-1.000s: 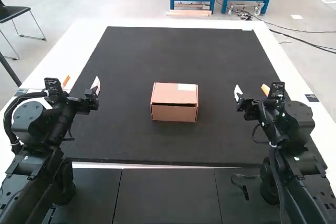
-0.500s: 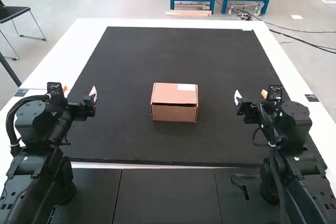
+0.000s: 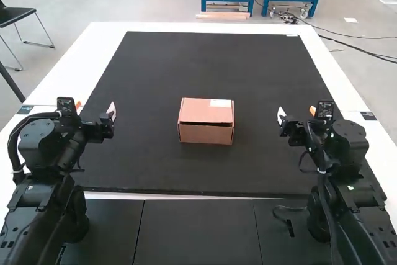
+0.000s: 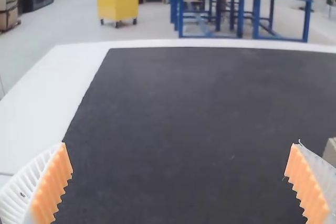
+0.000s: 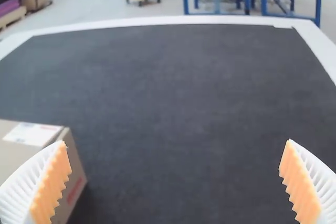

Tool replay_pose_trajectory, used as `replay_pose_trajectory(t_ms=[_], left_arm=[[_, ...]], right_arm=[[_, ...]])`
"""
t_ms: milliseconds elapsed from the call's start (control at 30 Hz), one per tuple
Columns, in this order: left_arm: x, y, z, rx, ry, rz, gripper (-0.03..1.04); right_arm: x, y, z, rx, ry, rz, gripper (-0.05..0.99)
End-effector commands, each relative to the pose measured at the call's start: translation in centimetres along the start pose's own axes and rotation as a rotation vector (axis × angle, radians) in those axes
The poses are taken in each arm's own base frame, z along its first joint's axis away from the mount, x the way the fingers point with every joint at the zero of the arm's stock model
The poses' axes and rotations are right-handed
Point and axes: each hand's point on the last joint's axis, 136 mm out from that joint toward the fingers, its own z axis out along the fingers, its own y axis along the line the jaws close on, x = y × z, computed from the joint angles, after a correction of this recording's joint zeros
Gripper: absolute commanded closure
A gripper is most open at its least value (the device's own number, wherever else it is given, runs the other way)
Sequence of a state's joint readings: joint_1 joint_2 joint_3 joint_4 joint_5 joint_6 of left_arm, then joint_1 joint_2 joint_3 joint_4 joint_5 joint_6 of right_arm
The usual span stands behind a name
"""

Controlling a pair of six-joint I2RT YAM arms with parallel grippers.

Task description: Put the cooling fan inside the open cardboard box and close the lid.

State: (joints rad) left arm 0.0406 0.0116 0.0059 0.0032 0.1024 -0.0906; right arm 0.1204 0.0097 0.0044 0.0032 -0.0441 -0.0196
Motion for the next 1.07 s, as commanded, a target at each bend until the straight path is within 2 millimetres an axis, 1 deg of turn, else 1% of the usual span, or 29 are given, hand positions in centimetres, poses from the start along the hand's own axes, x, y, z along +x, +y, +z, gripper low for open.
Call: replay_pose_trajectory(t_ms=[0, 67, 200, 1033], left_arm=[[-0.56, -0.37, -0.06, 0.017, -0.028, -0.012, 0.05], [-0.11, -0.33, -0.05, 0.015, -0.01, -0.022, 0.05], [0.03, -0.07, -0.05, 0.004, -0.004, -0.038, 0.05], [0.03, 0.05, -0.06, 0.0, -0.004, -0.039, 0.05]], right_arm=[[-0.14, -0.51, -0.03, 0.024, -0.011, -0.009, 0.03], [-0.14, -0.55, -0.03, 0.026, -0.011, -0.009, 0.03], [-0.14, -0.55, -0.03, 0.026, -0.011, -0.009, 0.03], [-0.14, -0.55, -0.03, 0.026, -0.011, -0.009, 0.03]])
